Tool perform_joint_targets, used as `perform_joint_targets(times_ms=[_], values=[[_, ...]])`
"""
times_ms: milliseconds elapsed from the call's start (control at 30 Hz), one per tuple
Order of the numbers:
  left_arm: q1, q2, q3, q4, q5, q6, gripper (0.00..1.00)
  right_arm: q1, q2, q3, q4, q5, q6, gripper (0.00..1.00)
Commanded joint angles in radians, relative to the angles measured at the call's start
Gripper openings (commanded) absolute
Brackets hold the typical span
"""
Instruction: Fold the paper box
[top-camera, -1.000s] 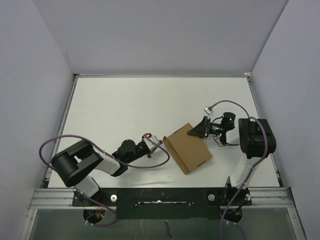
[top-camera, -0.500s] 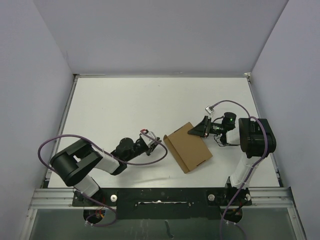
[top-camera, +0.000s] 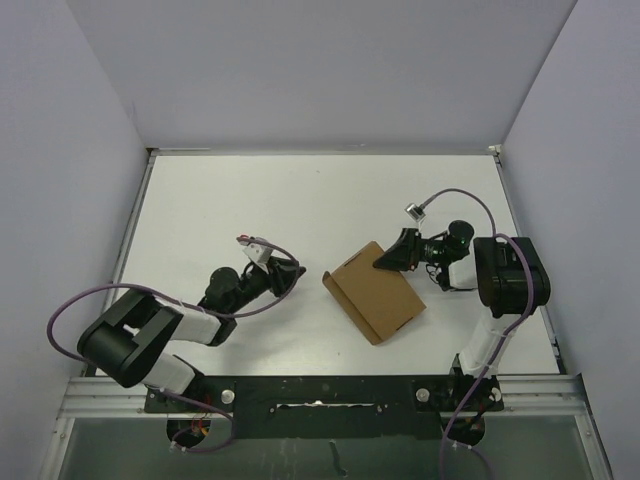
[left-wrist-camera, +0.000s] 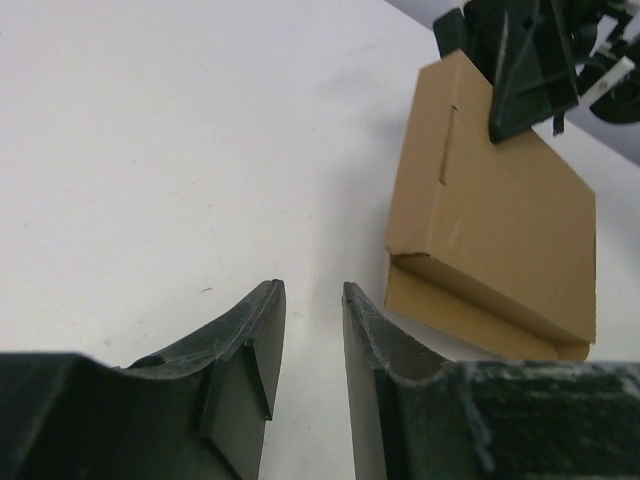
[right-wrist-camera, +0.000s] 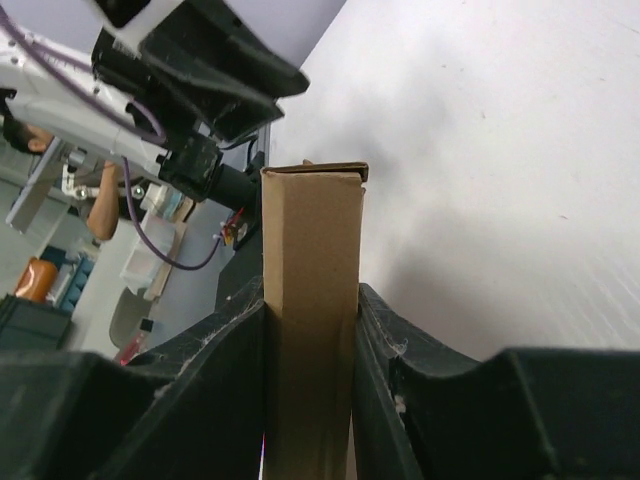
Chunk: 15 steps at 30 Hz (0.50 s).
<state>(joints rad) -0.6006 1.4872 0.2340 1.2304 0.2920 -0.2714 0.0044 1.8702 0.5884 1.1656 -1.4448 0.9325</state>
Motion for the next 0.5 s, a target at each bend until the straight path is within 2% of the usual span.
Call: perform_joint_targets(times_ms=[0,67,467], values=[[0.064,-0.077,0.004,-0.016,0.044,-0.208,0.28,0.031,-0.052,0.005,0.276,-0.067,0.043,0.00],[0.068,-0.093,0.006,-0.023,0.061,-0.222,0.29,0.038,-0.052,0.001,0.320,-0.076,0.048,0.00],[0.077,-0.151,0.026,-0.096,0.099,-0.263,0.30,0.080,-0.149,-0.006,0.322,-0.131,-0.101,0.00]])
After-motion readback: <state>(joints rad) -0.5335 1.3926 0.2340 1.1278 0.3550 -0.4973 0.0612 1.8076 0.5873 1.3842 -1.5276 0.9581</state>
